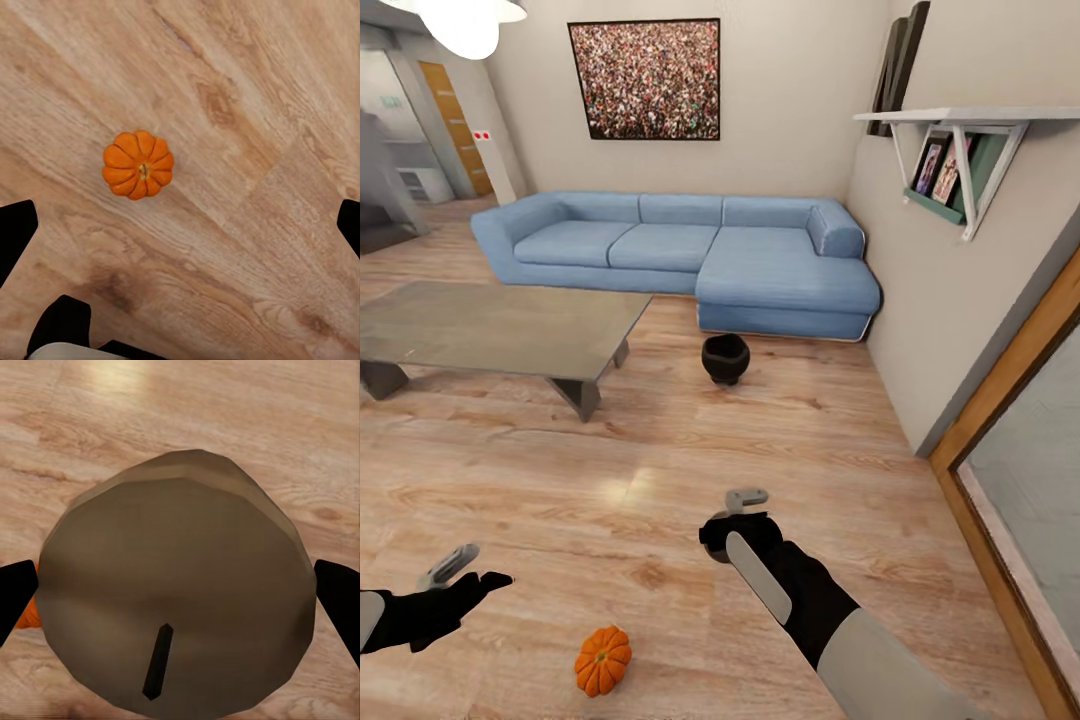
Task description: Place each of the two pumpkins and all three candles from the living room inside a cabinet in the living room (use any cabinet), then make sure every cabinet is closed, and position the cauldron so it is next to a table in the living room.
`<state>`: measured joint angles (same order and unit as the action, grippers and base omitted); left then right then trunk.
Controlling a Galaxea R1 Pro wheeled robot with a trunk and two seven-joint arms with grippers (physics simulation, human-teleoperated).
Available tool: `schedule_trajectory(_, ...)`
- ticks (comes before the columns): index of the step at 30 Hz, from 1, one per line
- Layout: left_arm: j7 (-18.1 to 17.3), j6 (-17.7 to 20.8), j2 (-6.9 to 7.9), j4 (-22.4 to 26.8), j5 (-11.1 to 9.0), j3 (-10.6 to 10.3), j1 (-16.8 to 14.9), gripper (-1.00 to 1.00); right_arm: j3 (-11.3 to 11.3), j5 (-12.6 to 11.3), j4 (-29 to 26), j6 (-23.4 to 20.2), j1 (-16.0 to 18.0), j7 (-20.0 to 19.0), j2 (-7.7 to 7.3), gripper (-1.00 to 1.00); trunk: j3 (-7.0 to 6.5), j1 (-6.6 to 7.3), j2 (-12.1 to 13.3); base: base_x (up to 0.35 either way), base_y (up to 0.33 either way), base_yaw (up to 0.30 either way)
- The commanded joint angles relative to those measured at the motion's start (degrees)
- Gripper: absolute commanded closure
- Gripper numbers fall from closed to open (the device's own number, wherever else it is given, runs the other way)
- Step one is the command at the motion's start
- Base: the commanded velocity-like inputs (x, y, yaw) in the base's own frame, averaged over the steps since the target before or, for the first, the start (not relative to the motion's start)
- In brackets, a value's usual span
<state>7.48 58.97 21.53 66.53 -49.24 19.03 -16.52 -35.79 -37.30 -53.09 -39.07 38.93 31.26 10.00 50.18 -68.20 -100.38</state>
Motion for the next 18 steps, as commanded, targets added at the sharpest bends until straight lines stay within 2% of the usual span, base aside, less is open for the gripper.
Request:
schedule_trajectory(1, 0.0, 0.0, 0.0, 0.0, 0.1, 0.0, 0.0, -1.0, 0.0, 0.0, 0.0, -0.1, 0.0, 0.0, 0.0, 1.0, -0.12, 0.23, 0.4, 0.0, 0.0, 0.226)
schedule_trajectory(18, -0.1, 0.1, 0.07, 0.0, 0.1, 0.0, 0.0, -1.0, -0.1, 0.0, 0.0, 0.2, 0.0, 0.1, 0.0, 1.0, -2.05, 3.96, 7.2, 0.0, 0.0, 0.215)
